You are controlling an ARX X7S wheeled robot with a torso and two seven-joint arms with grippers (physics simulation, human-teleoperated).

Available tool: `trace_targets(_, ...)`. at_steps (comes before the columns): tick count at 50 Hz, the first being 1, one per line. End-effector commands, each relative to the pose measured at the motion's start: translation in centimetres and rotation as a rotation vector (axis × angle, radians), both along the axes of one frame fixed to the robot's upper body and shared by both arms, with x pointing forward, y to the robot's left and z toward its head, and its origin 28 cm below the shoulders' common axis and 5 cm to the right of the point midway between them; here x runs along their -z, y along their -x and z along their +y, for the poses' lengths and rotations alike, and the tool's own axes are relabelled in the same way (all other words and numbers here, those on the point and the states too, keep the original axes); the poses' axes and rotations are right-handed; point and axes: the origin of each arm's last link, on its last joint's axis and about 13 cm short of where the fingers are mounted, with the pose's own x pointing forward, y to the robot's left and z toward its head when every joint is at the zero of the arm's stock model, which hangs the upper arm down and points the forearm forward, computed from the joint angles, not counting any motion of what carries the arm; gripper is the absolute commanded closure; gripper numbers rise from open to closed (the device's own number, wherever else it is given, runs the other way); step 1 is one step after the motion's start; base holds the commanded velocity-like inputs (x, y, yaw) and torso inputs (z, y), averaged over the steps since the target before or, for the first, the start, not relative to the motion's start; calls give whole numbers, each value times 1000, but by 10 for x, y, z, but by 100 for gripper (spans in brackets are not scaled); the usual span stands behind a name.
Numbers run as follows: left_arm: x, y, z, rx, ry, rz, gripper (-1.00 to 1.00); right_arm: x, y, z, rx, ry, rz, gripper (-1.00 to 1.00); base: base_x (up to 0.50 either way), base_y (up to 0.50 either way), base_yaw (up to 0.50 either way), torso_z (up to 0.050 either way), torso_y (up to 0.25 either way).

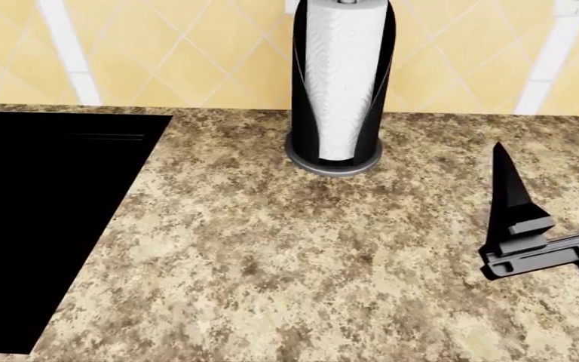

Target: Pick the lemon, kiwi from the counter and place them in the cabinet. Then close the cabinet.

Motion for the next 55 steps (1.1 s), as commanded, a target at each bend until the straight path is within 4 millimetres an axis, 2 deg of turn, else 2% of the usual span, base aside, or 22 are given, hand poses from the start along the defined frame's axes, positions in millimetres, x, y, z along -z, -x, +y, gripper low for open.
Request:
trace_targets(1, 16, -18, -41, 190, -174, 215, -100, -1, 0, -1, -2, -5, -11, -100, 0, 0, 0, 0, -10)
trace_targets(9, 19, -17, -46, 315, -116, 242, -100, 0, 0, -1, -1, -8, -11, -100, 0, 0, 0, 0, -7)
trace_targets(20, 17, -3, -51, 647, -2, 277, -100, 0, 1, 0, -2, -9, -7, -100, 0, 0, 0, 0, -4)
trace_targets(25, 16, -2, -52, 696, 7, 287, -100, 1, 1, 0, -2, -10, -6, -100, 0, 0, 0, 0, 0)
trace_targets(33, 16, -7, -51, 676, 24, 281, -100, 2, 1, 0, -1, -12, -3, -100, 0, 0, 0, 0, 0)
trace_targets(39, 18, -19, -47, 570, 55, 291, -100, 4, 1, -1, 0, -13, -1, -100, 0, 0, 0, 0, 0)
trace_targets(55, 18, -19, -45, 558, 59, 288, -100, 5, 1, -1, -1, -15, 1, -100, 1, 0, 0, 0, -212)
